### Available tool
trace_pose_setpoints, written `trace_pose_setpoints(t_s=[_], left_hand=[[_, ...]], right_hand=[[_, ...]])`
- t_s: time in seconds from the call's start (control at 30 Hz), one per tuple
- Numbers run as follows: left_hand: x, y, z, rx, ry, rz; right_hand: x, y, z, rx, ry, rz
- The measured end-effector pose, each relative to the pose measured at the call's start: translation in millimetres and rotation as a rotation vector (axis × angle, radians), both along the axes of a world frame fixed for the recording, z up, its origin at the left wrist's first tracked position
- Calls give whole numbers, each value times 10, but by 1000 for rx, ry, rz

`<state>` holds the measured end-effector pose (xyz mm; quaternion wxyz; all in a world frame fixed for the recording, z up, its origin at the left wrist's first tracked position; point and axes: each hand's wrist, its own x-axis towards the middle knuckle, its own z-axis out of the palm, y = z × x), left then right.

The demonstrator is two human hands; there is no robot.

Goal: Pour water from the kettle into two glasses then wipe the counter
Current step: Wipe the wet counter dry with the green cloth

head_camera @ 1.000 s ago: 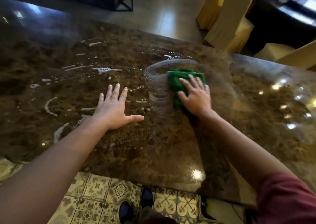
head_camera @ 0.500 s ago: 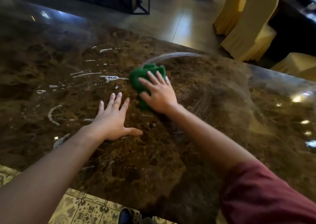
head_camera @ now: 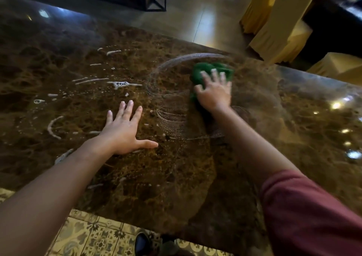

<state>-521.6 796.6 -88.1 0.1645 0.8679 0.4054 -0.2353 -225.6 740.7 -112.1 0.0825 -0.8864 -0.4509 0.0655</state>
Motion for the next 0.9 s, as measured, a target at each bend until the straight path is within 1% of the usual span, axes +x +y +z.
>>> trace_pose_setpoints(t_s=[0.03, 0.1, 0.13, 0.17, 0.2, 0.23, 0.27, 0.33, 0.37, 0.4, 0.43, 0.47, 0.5, 0.57, 0.63, 0.67, 0.7, 0.73, 0.77, 0.83, 0.87, 0.9], left_hand=[[12, -8, 2, 4, 7, -14], [-5, 7, 6, 14, 15, -17], [-9, 5, 2, 9, 18, -19], [-9, -2, -11, 12, 18, -23], [-13, 9, -21, 23, 14, -26], [-20, -2, -32, 21, 11, -26], [-19, -11, -40, 17, 7, -24], [7, -14, -33, 14, -4, -13], [8, -19, -29, 13, -2, -9], [14, 8, -17, 7, -1, 8], [16, -4, -1, 5, 7, 12], [16, -11, 14, 10, 13, 7], [-4, 13, 19, 13, 21, 13], [3, -23, 22, 18, 23, -2], [-9, -19, 37, 21, 23, -4], [-10, -34, 44, 21, 22, -12], [7, -55, 35, 19, 25, -14], [-17, -40, 32, 18, 19, -15], [-25, -27, 31, 20, 13, -18], [-3, -34, 52, 21, 8, -17], [-22, -24, 53, 25, 1, -23], [-2, -29, 26, 20, 0, -10]], right_hand=[[-291, -138, -26, 10, -2, 117], [-836, -718, -81, 48, 5, 338], [-981, -1125, -123, 61, 6, 420], [-999, -1514, -145, 66, 17, 445], [-858, -1772, -145, 62, 34, 406], [-582, -1910, -135, 50, 25, 302], [-236, -1904, -81, 36, 2, 140], [403, -1583, 70, -16, 1, -207], [571, -1372, 111, -24, 28, -310], [602, -1110, 132, -21, 44, -342], [479, -950, 98, -26, 50, -322], [220, -851, 55, -22, 50, -240], [-153, -793, 5, -6, 44, -97], [-966, -1135, -81, 24, 5, 161], [-1488, -1686, -142, 42, 11, 370], [-1536, -1969, -123, 34, 11, 411], [-1395, -2180, -119, 15, 34, 394], [-1197, -2287, -102, -3, 32, 301], [-897, -2319, -85, 2, 21, 136], [-202, -2202, 13, -15, 8, -273], [22, -2107, 66, -39, 34, -439], [195, -1972, 89, -61, 55, -530]])
